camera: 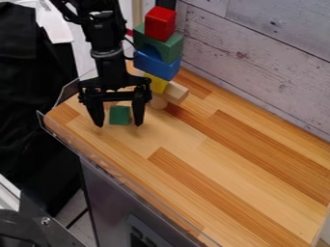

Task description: Put the green triangle on top of the red cube.

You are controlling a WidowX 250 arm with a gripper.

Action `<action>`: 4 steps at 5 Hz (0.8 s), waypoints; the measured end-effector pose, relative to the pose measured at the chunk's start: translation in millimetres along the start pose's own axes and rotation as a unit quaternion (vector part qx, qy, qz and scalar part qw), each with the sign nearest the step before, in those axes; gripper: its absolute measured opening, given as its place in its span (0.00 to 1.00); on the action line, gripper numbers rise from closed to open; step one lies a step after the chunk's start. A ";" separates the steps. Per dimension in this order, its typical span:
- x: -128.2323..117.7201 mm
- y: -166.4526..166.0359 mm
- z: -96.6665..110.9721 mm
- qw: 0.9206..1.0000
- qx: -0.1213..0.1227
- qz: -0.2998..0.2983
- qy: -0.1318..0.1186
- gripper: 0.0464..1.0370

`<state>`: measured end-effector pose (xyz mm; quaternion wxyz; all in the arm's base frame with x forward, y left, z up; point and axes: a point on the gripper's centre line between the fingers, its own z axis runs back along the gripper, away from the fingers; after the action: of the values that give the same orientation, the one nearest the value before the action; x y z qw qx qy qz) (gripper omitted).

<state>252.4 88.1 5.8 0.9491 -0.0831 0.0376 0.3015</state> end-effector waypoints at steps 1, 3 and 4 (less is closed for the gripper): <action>6.5 2.7 -3.5 1.000 0.004 -0.001 0.004 0.96; 17.7 15.2 -10.5 1.000 0.008 0.016 0.015 0.96; 22.5 21.0 -11.2 0.999 0.001 0.035 0.013 0.96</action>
<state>258.4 115.7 -10.8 0.9375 -0.0847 0.0531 0.3334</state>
